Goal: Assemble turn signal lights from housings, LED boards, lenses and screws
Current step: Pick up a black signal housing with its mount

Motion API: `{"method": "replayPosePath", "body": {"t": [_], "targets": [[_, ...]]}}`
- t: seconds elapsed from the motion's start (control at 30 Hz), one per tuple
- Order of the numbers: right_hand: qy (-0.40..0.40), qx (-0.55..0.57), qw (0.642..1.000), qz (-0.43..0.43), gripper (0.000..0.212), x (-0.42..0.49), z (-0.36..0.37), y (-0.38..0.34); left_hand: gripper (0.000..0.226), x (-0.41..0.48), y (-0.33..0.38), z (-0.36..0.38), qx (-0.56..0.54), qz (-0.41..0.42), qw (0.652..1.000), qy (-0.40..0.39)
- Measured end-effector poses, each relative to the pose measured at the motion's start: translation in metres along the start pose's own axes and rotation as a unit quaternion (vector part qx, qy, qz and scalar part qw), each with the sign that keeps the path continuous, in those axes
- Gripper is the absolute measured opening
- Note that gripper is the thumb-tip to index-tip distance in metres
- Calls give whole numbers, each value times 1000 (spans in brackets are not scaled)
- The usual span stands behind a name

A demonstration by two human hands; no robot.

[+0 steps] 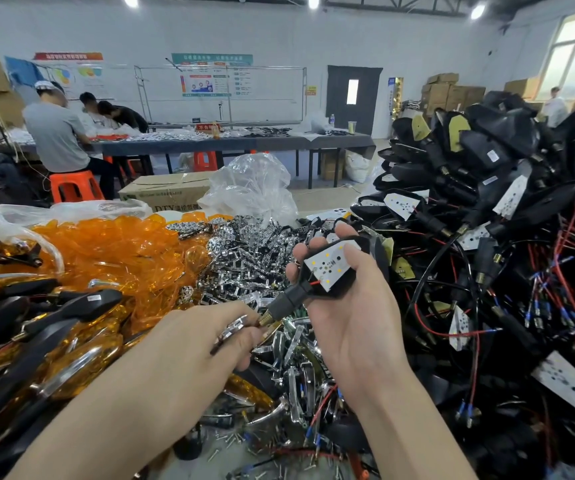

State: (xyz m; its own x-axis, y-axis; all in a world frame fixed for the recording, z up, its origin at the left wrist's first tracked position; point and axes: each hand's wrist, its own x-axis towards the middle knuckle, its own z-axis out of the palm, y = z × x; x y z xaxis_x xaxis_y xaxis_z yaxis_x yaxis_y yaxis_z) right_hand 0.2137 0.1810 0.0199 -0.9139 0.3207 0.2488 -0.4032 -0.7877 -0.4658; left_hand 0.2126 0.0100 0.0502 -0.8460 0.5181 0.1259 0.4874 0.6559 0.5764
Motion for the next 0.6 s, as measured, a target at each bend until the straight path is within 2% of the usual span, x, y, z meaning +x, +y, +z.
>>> {"method": "replayPosePath", "body": {"t": [0.2, 0.4, 0.53, 0.6], "targets": [[1, -1, 1000, 5, 21, 0, 1, -1, 11, 0, -9, 0, 9, 13, 1000, -6], [-4, -33, 999, -11, 24, 0, -4, -1, 13, 0, -6, 1, 4, 8, 999, -32], [-3, -97, 995, -34, 27, -1, -9, 2, 12, 2, -5, 7, -24, 4, 995, -93], [17, -96, 995, -37, 28, 2, -11, 4, 24, 3, -6, 9, -46, -6, 991, -123]]}}
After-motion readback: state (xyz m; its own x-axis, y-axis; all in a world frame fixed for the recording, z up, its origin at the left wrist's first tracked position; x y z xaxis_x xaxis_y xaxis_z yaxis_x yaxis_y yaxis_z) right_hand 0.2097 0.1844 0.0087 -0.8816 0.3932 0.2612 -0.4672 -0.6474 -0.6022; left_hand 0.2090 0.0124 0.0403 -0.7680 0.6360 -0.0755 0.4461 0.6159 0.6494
